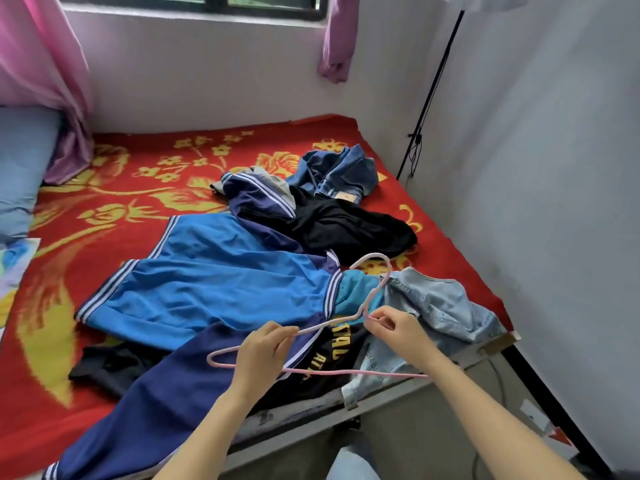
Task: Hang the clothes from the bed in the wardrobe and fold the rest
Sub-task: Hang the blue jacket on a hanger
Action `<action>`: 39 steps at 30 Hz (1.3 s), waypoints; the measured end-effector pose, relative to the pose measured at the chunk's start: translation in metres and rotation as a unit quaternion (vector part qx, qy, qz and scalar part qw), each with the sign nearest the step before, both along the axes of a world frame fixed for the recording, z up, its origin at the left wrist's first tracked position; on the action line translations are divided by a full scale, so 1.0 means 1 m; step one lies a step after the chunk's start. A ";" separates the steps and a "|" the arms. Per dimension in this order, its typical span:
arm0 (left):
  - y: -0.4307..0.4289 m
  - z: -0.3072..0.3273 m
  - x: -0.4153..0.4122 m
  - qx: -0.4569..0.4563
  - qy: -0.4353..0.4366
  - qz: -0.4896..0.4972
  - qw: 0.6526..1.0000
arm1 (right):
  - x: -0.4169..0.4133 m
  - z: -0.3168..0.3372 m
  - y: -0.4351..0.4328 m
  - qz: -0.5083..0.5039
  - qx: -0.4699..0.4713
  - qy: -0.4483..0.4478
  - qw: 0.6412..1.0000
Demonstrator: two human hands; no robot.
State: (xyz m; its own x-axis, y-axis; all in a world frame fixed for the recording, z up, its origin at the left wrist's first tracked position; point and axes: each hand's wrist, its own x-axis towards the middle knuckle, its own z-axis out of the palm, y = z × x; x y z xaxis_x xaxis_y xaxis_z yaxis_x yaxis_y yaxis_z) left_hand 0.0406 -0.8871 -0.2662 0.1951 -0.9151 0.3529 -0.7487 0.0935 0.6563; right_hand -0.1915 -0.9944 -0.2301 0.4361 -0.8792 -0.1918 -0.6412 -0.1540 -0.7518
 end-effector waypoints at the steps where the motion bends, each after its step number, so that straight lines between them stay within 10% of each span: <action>1: -0.015 -0.005 -0.007 0.002 -0.012 0.002 1.000 | 0.006 -0.003 -0.017 -0.003 0.016 -0.030 0.999; 9: -0.119 -0.054 -0.047 0.123 -0.031 0.111 0.986 | -0.015 -0.054 -0.160 -0.029 0.061 0.026 0.997; 14: -0.140 -0.109 -0.063 0.393 0.015 0.172 0.903 | -0.059 -0.100 -0.244 -0.025 0.060 0.187 0.980; 21: -0.126 -0.151 -0.078 0.544 0.039 0.183 0.818 | -0.065 -0.156 -0.312 0.050 -0.002 0.393 0.918; 34: -0.195 -0.226 -0.059 0.577 -0.131 0.184 0.785 | -0.005 -0.233 -0.316 -0.016 -0.023 0.250 0.968; 39: -0.214 -0.245 -0.058 0.614 -0.161 0.208 0.744 | 0.032 -0.242 -0.293 0.173 -0.179 0.209 0.946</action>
